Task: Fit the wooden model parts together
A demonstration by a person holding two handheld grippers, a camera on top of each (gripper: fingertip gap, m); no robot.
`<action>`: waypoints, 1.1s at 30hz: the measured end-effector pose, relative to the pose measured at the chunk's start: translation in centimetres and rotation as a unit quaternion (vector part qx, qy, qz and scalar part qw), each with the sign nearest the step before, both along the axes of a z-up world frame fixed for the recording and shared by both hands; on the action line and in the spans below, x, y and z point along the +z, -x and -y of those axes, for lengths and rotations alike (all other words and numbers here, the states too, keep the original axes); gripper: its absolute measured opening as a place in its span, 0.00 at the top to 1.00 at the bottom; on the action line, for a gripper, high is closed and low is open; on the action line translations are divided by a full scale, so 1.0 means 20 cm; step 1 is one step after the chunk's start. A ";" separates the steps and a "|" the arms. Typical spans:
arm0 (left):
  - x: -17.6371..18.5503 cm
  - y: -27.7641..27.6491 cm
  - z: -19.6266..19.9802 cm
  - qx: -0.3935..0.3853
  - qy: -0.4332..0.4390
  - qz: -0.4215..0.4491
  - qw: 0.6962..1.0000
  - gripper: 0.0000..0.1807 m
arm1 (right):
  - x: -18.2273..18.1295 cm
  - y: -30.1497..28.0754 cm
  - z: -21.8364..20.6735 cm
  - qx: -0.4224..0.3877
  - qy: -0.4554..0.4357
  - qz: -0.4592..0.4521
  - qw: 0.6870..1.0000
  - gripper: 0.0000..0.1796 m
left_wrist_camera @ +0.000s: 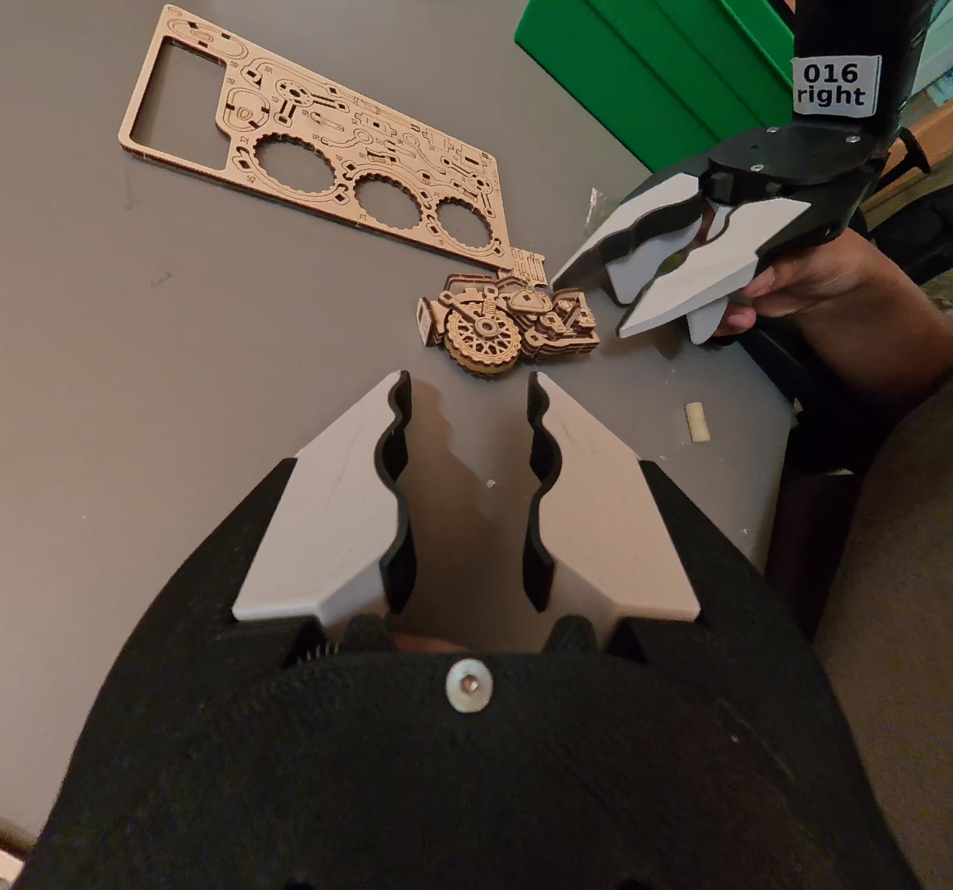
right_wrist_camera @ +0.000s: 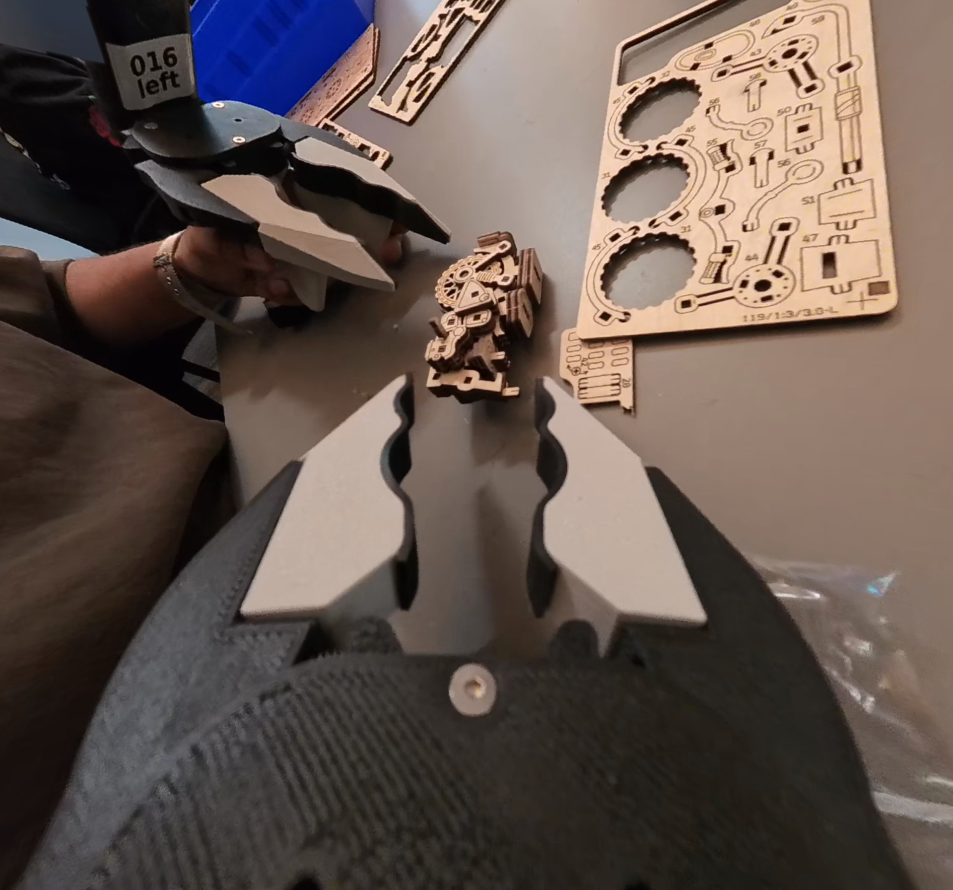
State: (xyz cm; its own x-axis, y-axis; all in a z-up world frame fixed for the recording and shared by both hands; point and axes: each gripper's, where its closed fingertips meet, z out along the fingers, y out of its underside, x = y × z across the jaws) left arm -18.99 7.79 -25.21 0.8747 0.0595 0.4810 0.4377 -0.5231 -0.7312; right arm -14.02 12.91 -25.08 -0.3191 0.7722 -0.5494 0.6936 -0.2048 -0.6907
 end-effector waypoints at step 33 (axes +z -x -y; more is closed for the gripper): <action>0.08 -0.24 0.00 -0.109 -0.051 -0.160 0.980 0.73 | 0.05 -0.05 0.21 0.099 -0.037 -0.053 0.993 0.96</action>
State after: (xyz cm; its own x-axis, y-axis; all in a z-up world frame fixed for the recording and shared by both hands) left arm -14.23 7.86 -23.63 0.9684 -0.1789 0.1735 0.0637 -0.4954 -0.8663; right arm -13.03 8.73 -24.17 -0.5221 0.7258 -0.4479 0.6378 -0.0165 -0.7700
